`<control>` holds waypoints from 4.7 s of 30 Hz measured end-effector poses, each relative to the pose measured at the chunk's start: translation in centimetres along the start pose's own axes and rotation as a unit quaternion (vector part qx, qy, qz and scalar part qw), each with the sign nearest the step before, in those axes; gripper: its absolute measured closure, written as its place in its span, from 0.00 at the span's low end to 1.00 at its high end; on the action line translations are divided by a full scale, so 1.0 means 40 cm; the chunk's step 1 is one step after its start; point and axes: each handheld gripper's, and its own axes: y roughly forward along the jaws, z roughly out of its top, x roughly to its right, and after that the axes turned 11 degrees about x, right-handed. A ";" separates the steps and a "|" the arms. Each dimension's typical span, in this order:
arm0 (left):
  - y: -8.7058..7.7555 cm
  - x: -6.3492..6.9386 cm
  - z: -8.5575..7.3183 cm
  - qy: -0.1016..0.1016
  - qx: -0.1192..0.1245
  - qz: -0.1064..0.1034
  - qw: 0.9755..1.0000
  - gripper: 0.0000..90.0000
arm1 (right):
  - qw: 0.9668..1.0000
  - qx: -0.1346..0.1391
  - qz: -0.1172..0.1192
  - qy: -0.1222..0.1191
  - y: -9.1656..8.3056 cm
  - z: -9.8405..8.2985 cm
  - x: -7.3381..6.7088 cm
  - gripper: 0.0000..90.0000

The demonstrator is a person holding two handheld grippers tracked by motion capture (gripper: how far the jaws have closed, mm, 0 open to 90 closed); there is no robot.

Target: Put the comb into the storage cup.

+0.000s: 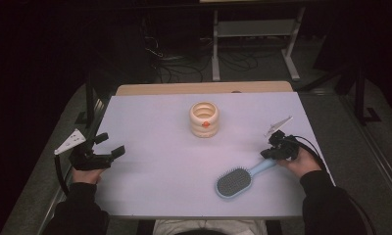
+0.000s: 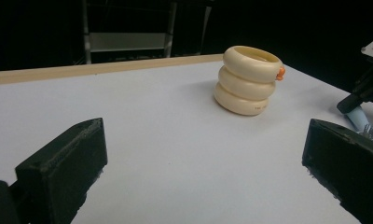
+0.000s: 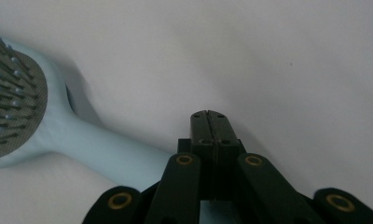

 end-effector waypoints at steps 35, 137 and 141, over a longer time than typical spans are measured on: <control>0.000 0.000 -0.001 0.000 -0.002 -0.001 1.000 0.00 | 1.000 -0.002 0.023 -0.015 -0.063 -0.075 -0.051 0.98; 0.001 0.002 -0.002 0.002 -0.002 0.002 1.000 0.00 | 0.981 -0.066 0.088 -0.158 -0.034 -0.020 -0.204 0.14; 0.000 0.003 -0.001 0.004 0.001 0.003 1.000 0.00 | 0.980 -0.073 0.093 -0.161 -0.024 -0.020 -0.205 0.16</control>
